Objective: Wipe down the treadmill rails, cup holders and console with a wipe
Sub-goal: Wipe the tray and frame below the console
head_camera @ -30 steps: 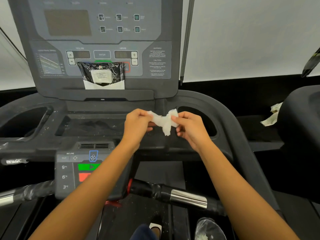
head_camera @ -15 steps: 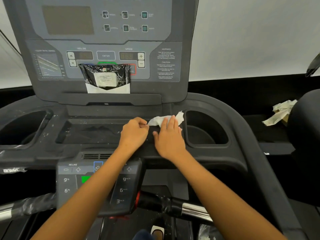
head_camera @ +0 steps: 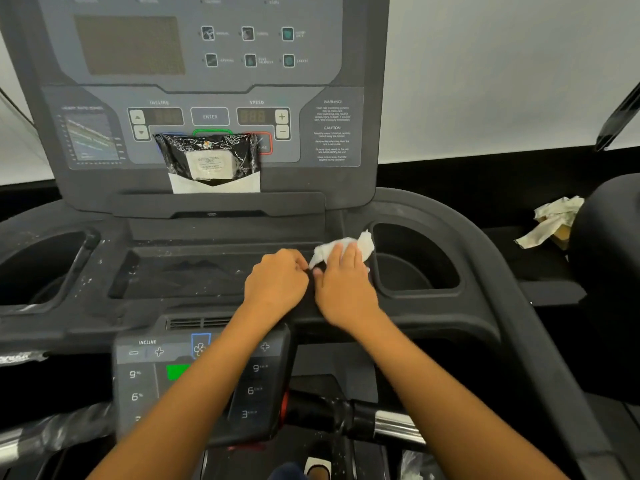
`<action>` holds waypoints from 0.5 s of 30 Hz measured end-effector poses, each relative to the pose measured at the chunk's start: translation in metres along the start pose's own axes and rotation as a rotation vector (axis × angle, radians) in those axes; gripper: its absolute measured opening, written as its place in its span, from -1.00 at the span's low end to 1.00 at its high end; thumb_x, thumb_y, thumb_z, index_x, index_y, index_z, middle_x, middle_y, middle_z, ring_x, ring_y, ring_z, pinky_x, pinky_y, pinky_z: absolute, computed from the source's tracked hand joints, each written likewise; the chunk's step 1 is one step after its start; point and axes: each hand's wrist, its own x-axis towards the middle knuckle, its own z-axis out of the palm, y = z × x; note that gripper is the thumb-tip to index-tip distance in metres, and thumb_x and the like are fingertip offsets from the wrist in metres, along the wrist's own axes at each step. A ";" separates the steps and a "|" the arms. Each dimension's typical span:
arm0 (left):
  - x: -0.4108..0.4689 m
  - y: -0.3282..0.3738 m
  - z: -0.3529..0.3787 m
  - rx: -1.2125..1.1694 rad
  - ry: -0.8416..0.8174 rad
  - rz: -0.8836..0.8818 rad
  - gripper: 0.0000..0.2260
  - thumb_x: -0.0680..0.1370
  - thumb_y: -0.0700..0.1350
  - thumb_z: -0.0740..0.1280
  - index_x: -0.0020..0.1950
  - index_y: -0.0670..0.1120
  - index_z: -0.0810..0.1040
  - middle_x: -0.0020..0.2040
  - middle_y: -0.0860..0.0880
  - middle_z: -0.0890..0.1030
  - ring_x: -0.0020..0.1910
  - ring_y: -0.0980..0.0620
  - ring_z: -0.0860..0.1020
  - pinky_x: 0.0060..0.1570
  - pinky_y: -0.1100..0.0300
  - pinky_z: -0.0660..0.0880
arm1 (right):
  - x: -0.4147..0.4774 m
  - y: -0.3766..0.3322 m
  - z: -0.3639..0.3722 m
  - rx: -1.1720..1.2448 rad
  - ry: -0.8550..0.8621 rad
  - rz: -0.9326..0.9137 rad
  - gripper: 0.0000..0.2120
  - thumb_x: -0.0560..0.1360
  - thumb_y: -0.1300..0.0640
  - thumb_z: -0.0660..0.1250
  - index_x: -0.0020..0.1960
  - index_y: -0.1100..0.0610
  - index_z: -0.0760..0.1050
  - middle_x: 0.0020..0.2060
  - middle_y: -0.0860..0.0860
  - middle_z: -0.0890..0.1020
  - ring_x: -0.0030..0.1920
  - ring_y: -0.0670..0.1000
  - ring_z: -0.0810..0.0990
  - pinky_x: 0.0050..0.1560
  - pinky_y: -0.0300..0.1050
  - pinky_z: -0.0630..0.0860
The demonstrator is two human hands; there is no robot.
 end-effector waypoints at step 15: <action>0.023 0.014 0.002 0.092 -0.109 0.094 -0.73 0.53 -0.20 0.19 0.17 -0.02 0.55 0.13 -0.09 0.57 0.06 -0.14 0.54 0.03 -0.01 0.51 | -0.004 0.011 0.000 0.045 -0.012 -0.062 -0.39 0.66 -0.01 0.04 0.56 0.23 -0.11 0.54 0.25 -0.10 0.54 0.19 -0.09 0.49 0.09 0.05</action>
